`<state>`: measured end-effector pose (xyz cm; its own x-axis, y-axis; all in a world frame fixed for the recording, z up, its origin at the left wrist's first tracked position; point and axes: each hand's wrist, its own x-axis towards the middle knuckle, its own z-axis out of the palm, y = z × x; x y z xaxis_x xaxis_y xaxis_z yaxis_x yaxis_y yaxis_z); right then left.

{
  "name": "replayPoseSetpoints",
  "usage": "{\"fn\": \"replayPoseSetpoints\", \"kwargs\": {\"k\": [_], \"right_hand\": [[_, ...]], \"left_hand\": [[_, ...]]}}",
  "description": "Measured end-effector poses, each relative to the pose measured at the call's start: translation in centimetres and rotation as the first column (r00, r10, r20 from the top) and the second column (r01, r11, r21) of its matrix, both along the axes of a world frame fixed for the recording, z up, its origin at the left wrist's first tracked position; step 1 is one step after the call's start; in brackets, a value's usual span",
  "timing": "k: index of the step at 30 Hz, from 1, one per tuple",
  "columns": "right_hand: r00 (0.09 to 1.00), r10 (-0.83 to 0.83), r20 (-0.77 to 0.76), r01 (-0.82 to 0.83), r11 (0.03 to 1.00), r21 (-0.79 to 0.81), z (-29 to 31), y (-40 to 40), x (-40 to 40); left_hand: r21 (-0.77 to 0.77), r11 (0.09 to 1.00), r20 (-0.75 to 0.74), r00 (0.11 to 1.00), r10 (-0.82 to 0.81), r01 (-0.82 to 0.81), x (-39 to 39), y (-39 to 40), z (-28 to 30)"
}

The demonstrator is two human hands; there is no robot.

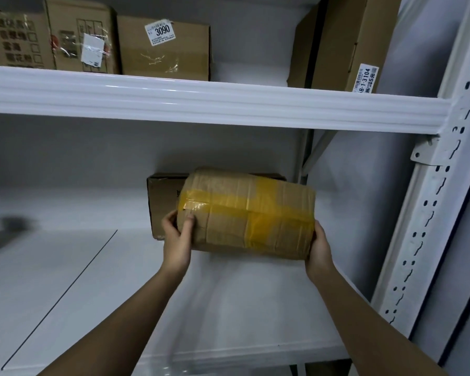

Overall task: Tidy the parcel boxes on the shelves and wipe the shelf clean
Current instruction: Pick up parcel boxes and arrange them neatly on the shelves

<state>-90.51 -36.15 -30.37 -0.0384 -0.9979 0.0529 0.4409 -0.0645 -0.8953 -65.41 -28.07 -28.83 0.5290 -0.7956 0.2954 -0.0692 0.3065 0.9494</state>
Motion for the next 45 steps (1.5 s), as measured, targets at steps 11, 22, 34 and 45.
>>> {"fn": "replayPoseSetpoints", "kwargs": {"k": [11, 22, 34, 45], "right_hand": [[0.965, 0.001, -0.261, -0.045, 0.985, -0.166, 4.3, 0.4, 0.7], [0.902, -0.103, -0.418, -0.131, 0.86, -0.494, 6.9, 0.6, 1.6], [0.925, 0.132, -0.357, -0.187, 0.974, -0.125, 2.9, -0.4, 2.4], [0.865, 0.486, -0.125, -0.468, 0.871, 0.147, 2.8, 1.1, 3.7]], "left_hand": [[0.24, 0.966, -0.363, 0.932, -0.006, 0.1, 4.6, -1.3, 1.2], [0.24, 0.934, -0.659, 0.751, -0.044, 0.266, 4.9, -0.8, -3.4], [0.217, 0.954, -0.692, 0.722, 0.002, 0.206, 5.8, -1.5, -5.9], [0.334, 0.942, -0.34, 0.93, 0.137, -0.016, 4.7, -1.9, -4.6]]}}
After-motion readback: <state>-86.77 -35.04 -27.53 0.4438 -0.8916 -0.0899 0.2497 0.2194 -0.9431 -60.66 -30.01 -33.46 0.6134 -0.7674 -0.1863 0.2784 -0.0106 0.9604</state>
